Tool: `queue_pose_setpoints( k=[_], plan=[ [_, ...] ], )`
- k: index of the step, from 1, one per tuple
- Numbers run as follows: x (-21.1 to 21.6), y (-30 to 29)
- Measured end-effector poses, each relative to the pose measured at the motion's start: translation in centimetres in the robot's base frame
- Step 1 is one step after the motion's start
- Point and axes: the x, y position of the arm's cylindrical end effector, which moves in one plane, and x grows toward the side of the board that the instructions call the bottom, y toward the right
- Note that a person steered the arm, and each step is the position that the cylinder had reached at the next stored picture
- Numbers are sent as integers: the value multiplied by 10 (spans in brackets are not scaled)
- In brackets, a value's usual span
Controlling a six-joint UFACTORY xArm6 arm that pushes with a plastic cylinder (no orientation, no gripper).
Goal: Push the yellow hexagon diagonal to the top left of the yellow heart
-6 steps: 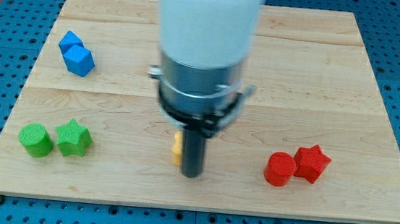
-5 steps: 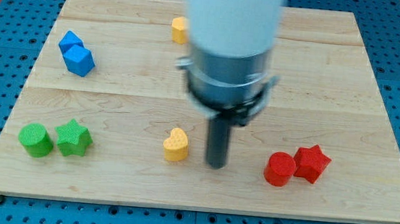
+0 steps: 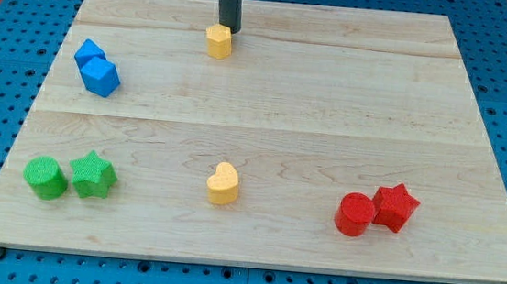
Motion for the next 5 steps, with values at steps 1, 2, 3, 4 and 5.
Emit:
queue_pose_setpoints(
  k=[1, 2, 3, 4, 5],
  plan=[
    [54, 5],
    [42, 3],
    [12, 8],
    [75, -13],
    [84, -16]
  ],
)
